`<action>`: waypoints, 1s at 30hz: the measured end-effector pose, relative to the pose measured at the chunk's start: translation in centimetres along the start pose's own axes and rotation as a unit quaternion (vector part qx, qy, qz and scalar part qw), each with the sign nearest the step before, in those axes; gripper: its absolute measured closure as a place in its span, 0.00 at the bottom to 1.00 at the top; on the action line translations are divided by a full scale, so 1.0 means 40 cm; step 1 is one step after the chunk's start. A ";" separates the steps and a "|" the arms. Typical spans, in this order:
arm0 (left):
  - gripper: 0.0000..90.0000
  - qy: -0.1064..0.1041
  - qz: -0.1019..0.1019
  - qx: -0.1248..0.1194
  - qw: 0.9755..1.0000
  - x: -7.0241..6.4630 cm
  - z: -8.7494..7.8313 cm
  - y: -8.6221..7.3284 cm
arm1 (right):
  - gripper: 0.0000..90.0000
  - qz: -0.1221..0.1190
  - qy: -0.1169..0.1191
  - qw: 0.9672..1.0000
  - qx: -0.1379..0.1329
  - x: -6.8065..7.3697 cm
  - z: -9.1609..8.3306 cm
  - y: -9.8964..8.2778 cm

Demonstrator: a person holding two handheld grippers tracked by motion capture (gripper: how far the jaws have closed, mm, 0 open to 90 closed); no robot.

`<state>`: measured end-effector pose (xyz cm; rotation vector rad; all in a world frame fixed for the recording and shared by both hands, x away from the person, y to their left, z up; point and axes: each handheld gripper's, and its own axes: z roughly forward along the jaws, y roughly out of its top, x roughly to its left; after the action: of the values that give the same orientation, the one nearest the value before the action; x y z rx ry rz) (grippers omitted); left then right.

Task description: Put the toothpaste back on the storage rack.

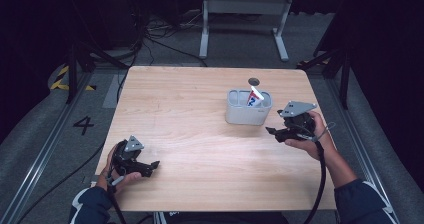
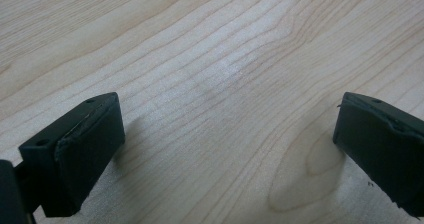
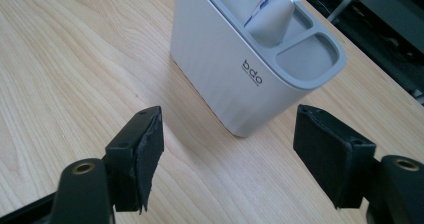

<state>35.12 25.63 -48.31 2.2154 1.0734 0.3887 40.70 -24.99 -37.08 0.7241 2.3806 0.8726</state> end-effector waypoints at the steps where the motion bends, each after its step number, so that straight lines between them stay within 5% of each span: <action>1: 0.01 0.000 0.000 0.000 1.000 0.000 0.000 0.000 | 0.33 -0.001 0.000 1.000 0.000 0.001 -0.002 -0.006; 16: 0.01 0.000 0.000 0.000 1.000 0.000 0.000 0.000 | 0.31 -0.012 -0.006 1.000 -0.009 0.026 -0.039 -0.098; 30: 0.01 0.000 0.000 0.000 1.000 0.000 0.000 0.000 | 0.30 0.032 -0.017 0.999 0.018 0.019 -0.036 -0.232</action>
<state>35.12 25.62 -48.31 2.2149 1.0742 0.3894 36.43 -31.20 -42.74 0.8268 2.3590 0.8386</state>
